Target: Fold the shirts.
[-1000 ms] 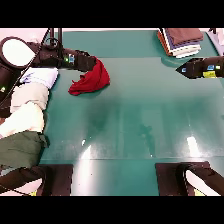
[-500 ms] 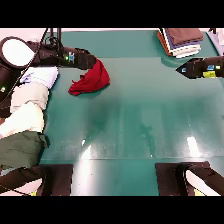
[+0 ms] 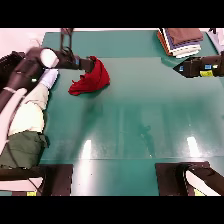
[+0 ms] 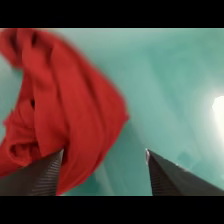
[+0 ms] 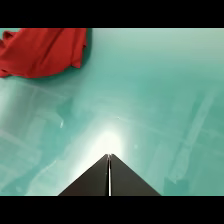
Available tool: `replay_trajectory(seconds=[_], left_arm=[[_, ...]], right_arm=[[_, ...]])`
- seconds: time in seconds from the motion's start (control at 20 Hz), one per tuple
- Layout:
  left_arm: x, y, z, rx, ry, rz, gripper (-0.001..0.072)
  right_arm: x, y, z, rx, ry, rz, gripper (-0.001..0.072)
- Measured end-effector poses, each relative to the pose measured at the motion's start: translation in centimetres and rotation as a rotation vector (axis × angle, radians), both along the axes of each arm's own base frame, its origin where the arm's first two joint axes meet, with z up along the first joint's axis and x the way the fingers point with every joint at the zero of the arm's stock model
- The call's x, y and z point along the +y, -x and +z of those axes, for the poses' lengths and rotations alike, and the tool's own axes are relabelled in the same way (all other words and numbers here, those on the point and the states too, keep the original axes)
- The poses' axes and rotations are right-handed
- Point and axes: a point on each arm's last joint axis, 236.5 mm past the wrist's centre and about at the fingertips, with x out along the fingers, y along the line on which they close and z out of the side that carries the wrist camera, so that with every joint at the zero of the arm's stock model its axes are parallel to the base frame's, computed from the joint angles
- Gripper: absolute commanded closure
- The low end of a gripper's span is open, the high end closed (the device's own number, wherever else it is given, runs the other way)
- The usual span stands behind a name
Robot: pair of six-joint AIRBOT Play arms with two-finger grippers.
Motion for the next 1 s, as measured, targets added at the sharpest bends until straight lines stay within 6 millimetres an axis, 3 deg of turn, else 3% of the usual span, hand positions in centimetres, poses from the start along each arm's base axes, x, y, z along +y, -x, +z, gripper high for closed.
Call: replay_trajectory(seconds=[0.1,0.2,0.25,0.3,0.35,0.45,0.55,0.6,0.75,0.8,0.9,1.0], left_arm=[[-0.1,-1.0,-4.6,0.074,-0.024,0.010,0.0083],[0.0,-1.4,-7.9,0.127,-0.042,0.016,0.0085],[-0.1,-1.6,-9.0,0.146,-0.047,0.018,0.0199],[-0.1,-1.8,-9.6,0.154,-0.047,0.020,0.0485],[-0.2,-2.0,-9.6,0.154,-0.046,0.021,0.0671],[-0.4,-2.6,-8.4,0.138,-0.041,0.017,0.0683],[-0.5,-3.4,-4.7,0.083,-0.033,0.010,0.0683],[-0.5,-3.8,-1.5,0.028,-0.026,0.007,0.0684],[0.1,-3.1,11.0,-0.199,0.013,-0.006,0.0684],[0.5,-1.9,15.7,-0.288,0.027,-0.012,0.0684],[1.2,1.6,23.3,-0.425,0.057,-0.029,0.0684],[1.0,5.5,28.0,-0.506,0.073,-0.066,0.0684]], right_arm=[[0.8,0.1,0.1,-0.008,-0.002,0.019,0.0696],[1.5,0.3,0.2,-0.013,-0.003,0.038,0.0696],[1.9,0.4,0.3,-0.016,-0.004,0.049,0.0695],[2.3,0.5,0.3,-0.016,-0.004,0.059,0.0696],[2.5,0.5,0.3,-0.017,-0.004,0.063,0.0696],[2.8,0.6,0.4,-0.021,-0.005,0.070,0.0696],[2.9,0.8,0.8,-0.033,-0.006,0.073,0.0696],[2.9,0.9,1.0,-0.041,-0.007,0.074,0.0696],[2.9,1.1,3.6,-0.106,-0.014,0.073,0.0696],[2.9,1.2,5.0,-0.142,-0.018,0.071,0.0696],[2.9,1.4,8.0,-0.214,-0.025,0.071,0.0696],[2.8,1.7,11.2,-0.293,-0.030,0.066,0.0696]])
